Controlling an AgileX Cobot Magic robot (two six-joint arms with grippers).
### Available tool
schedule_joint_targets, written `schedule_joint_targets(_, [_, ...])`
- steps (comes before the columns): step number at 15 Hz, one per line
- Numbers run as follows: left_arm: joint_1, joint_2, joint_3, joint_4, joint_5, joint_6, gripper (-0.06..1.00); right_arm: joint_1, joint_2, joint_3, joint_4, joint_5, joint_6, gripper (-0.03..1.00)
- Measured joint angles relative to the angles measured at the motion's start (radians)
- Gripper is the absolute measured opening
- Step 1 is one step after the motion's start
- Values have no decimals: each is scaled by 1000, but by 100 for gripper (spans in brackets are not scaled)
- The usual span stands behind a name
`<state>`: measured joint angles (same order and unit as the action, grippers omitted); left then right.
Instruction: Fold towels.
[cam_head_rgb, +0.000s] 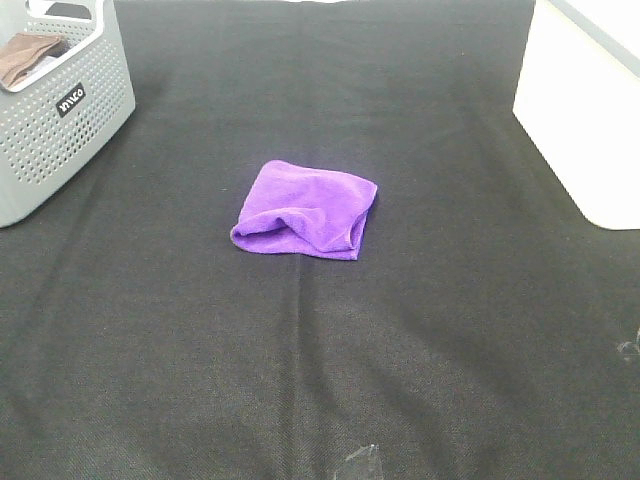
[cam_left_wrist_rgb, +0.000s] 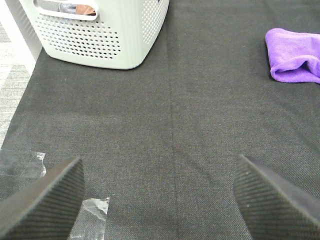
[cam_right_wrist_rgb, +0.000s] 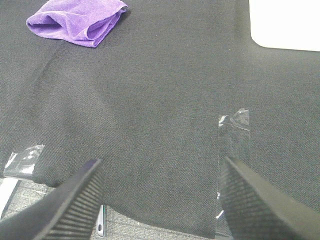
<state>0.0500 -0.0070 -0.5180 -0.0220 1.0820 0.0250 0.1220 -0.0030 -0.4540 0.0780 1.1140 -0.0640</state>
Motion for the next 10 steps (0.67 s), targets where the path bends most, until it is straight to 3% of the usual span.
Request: schedule_joint_targets(10, [0, 0, 0, 0, 0, -3, 76, 0, 0, 0, 0, 0, 0, 64])
